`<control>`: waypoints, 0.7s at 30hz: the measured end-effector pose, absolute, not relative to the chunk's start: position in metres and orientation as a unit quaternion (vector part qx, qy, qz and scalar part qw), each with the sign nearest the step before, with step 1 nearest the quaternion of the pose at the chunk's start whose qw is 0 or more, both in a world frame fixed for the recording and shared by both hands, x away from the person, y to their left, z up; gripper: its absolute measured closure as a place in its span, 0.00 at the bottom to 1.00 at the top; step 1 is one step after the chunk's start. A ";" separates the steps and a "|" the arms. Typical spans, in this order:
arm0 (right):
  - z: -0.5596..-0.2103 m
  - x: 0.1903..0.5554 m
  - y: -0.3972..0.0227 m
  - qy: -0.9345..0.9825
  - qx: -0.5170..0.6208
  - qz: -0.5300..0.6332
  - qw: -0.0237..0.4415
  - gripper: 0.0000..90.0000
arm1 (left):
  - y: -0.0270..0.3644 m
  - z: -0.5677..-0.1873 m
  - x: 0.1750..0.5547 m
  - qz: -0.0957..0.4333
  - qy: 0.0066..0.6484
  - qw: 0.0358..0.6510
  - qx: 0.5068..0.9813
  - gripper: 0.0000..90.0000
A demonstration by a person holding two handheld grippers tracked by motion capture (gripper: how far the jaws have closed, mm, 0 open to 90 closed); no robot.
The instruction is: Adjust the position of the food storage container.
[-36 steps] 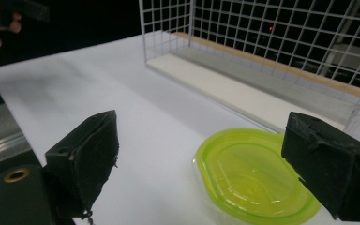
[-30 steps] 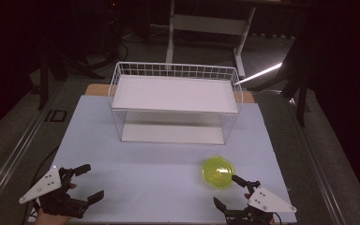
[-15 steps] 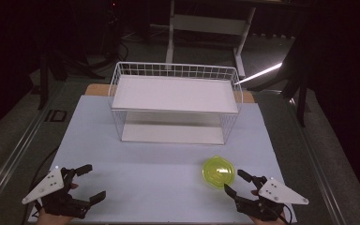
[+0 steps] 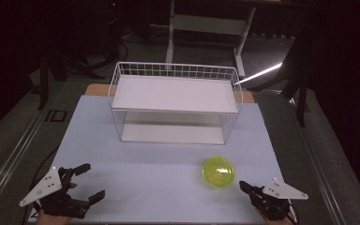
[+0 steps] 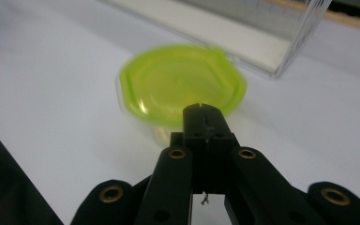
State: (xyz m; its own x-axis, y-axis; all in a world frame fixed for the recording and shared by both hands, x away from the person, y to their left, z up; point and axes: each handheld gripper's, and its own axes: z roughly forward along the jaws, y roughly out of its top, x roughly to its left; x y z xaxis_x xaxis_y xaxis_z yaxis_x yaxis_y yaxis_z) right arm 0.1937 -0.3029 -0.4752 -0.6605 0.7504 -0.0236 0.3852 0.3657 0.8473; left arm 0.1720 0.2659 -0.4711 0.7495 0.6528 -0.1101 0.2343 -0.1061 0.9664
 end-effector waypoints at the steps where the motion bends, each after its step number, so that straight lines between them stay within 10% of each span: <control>1: -0.478 0.194 -0.303 0.803 0.353 0.433 0.208 1.00 | 0.266 -0.471 0.172 0.177 0.307 0.594 0.722 0.02; 21: -0.517 0.240 -0.288 0.844 0.362 0.370 0.138 1.00 | 0.265 -0.471 0.173 0.175 0.305 0.594 0.724 0.02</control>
State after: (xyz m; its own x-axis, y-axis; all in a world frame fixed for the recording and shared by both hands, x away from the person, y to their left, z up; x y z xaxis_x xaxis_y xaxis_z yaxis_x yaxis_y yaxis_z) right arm 0.2405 -0.2878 -0.5166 -0.6996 0.7136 0.0351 0.5090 0.4633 0.7255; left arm 0.1726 0.2648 -0.4710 0.7531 0.6487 -0.1092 0.2337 -0.1086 0.9662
